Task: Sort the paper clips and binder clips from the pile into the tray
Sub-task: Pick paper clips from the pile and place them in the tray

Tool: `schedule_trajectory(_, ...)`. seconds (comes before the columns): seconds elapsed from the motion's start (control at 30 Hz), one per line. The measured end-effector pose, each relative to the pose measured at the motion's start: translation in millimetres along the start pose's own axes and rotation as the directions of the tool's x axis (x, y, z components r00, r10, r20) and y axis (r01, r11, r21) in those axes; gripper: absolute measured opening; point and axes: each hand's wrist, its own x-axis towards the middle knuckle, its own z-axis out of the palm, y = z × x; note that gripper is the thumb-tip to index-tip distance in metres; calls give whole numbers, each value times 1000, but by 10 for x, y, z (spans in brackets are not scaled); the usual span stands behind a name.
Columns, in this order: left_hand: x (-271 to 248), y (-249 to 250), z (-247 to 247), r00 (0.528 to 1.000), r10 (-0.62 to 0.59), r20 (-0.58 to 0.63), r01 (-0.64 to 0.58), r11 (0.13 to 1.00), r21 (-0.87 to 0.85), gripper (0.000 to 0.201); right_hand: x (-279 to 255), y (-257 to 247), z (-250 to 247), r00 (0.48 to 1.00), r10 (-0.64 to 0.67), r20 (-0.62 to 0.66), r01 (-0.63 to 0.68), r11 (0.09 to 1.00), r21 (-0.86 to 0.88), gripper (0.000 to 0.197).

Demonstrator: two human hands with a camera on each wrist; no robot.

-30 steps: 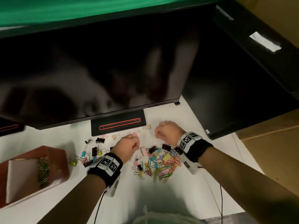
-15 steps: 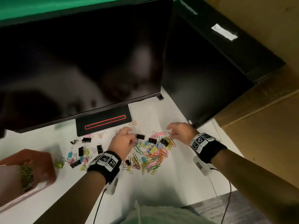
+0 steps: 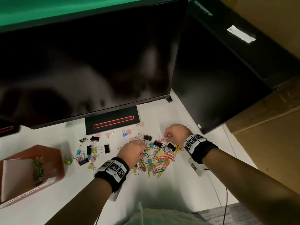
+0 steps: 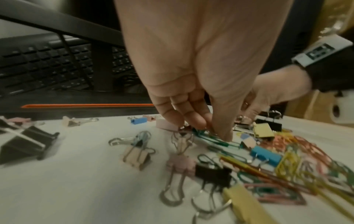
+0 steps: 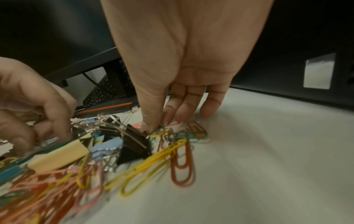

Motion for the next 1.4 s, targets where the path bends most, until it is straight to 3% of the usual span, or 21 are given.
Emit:
schedule_trajectory(0.17, 78, 5, 13, 998, -60, -1, 60, 998, 21, 14, 21, 22, 7, 998, -56, -2, 56, 997, -47, 17)
schedule_trajectory(0.4, 54, -9, 48, 997, -78, 11, 79, 996, -52, 2, 26, 40, 17, 997, -72, 19, 70, 993, 94, 15)
schedule_trajectory(0.67, 100, 84, 92, 990, -135, -41, 127, 980, -151, 26, -28, 141, -70, 994, -99, -55, 105, 987, 122, 23)
schedule_trajectory(0.8, 173, 114, 88, 986, -150, -78, 140, 982, -129, 19, -59, 145, -88, 995, -90, -49, 96, 987, 127, 27)
schedule_trajectory(1.1, 193, 112, 83, 992, -117, -38, 117, 993, -16, 15, 97, -186, 87, 999, -36, 30, 34, 997, 66, 35)
schedule_trajectory(1.23, 39, 29, 14, 984, -143, -102, 127, 980, -154, 6, 175, -284, 113, 1000, -11, 18, 10, 999, 38, 30)
schedule_trajectory(1.4, -142, -178, -226, 934, -275, -228, 203, 934, -294, 5, 217, -313, 115, 999, 3, 39, -2, 999, -38, 22)
